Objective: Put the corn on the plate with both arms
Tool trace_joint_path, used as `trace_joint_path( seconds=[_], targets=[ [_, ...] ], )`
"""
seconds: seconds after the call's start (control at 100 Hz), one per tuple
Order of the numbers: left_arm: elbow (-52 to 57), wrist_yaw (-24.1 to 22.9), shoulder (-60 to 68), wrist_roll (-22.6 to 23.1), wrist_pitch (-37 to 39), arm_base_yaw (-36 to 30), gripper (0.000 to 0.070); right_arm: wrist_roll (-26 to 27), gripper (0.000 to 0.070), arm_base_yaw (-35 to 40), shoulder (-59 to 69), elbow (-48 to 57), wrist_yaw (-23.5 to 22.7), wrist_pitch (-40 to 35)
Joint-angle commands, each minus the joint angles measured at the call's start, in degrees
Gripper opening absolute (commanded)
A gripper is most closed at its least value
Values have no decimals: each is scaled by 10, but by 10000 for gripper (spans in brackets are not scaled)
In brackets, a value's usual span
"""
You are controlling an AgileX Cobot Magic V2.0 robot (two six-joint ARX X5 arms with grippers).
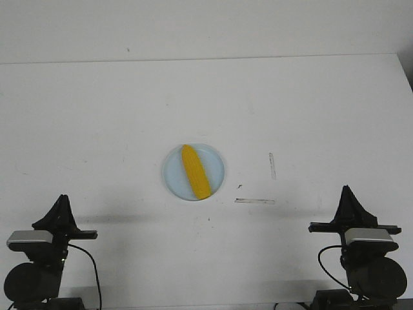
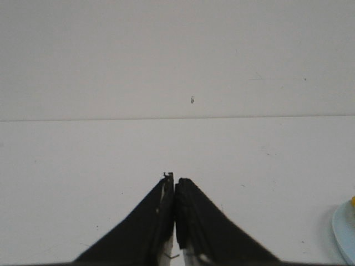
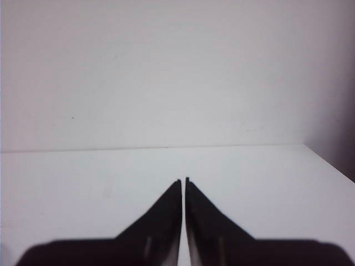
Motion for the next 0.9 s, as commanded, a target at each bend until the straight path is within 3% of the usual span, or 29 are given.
trace_joint_path(
  seconds=[0.0, 0.34, 0.47, 0.89],
  targets=[
    [-19, -2, -9, -1, 30, 0, 1, 1, 12, 0, -1, 3, 0, 5],
    [-132, -2, -69, -1, 64, 0, 1, 1, 12, 0, -1, 3, 0, 5],
    [-173, -2, -69, 0, 112, 0, 1, 1, 12, 0, -1, 3, 0, 5],
    [-172, 3, -69, 0, 99, 0, 1, 1, 12, 0, -1, 3, 0, 5]
  ],
)
